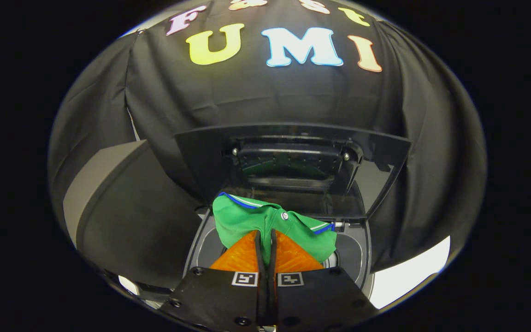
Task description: Put the clothes into the washing machine and then close the washing machine lid.
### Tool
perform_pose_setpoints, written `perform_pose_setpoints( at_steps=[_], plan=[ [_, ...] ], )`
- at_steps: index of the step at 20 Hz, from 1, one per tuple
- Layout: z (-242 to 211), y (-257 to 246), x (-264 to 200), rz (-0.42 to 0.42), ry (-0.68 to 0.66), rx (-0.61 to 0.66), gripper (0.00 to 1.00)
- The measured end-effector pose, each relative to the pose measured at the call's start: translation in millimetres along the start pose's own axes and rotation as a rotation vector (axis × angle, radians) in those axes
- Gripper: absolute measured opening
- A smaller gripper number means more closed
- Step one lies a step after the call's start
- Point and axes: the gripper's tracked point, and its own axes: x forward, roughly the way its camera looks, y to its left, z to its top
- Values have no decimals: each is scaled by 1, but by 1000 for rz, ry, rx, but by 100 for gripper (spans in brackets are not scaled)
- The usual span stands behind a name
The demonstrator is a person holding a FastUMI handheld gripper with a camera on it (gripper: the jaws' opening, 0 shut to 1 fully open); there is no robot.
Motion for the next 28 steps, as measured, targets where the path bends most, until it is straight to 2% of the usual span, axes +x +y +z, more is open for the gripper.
perform_pose_setpoints(
  at_steps=[6,12,25,28],
  plan=[
    [-34,-13,34,-58,77,16,2],
    [-64,-32,62,-107,165,86,2],
    [-91,-42,69,-127,235,129,2],
    [-83,-43,58,-141,223,158,74]
  ],
)
